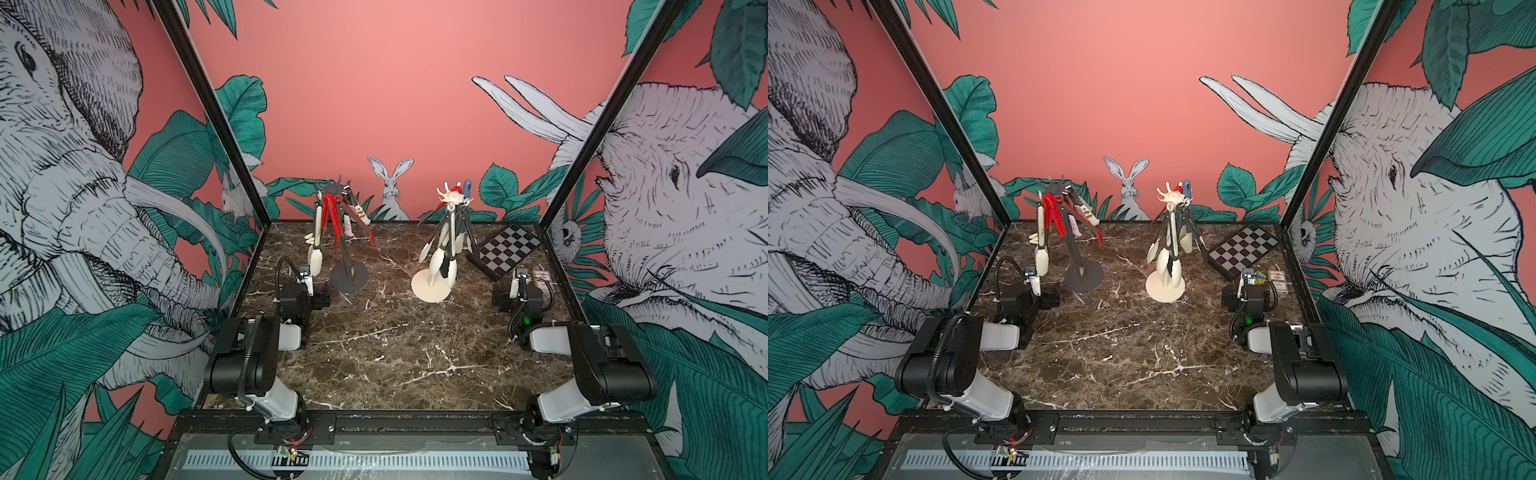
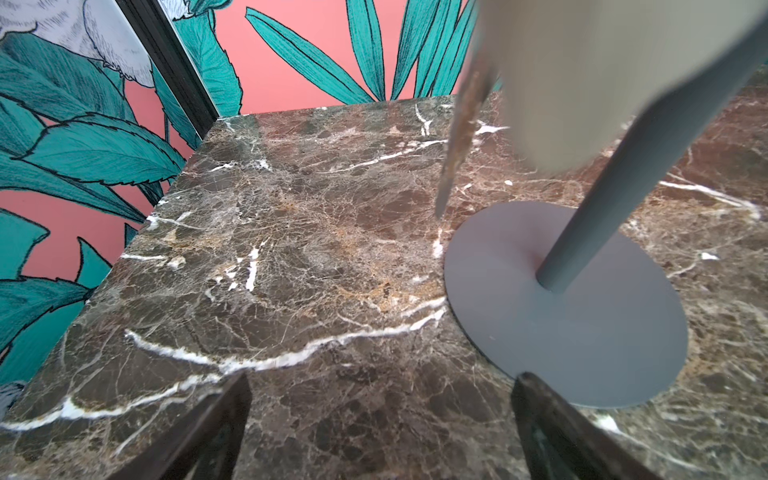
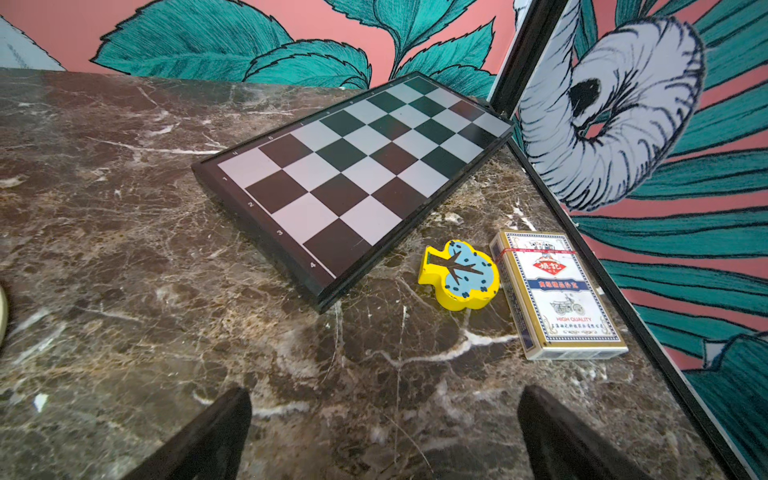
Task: Hang food tongs on kitchen utensil racks
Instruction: Reset both arms
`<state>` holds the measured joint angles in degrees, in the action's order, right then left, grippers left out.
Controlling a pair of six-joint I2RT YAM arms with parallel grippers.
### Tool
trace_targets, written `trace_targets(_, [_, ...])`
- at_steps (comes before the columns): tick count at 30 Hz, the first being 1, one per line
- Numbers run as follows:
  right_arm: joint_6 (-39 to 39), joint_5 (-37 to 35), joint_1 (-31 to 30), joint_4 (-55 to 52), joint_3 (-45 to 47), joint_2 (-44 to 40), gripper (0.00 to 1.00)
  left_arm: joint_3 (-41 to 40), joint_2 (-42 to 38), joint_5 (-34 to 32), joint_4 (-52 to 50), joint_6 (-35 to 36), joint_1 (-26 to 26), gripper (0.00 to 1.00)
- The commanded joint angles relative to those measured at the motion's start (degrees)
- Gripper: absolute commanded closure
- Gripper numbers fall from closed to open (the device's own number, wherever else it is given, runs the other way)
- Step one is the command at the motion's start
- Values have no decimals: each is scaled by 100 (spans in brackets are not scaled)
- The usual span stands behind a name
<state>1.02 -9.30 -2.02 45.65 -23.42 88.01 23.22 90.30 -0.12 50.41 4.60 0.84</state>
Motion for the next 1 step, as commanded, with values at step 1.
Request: trace_targets(1, [-42, 50, 18, 303, 73, -57, 1, 6, -153, -26, -21, 76, 12, 0])
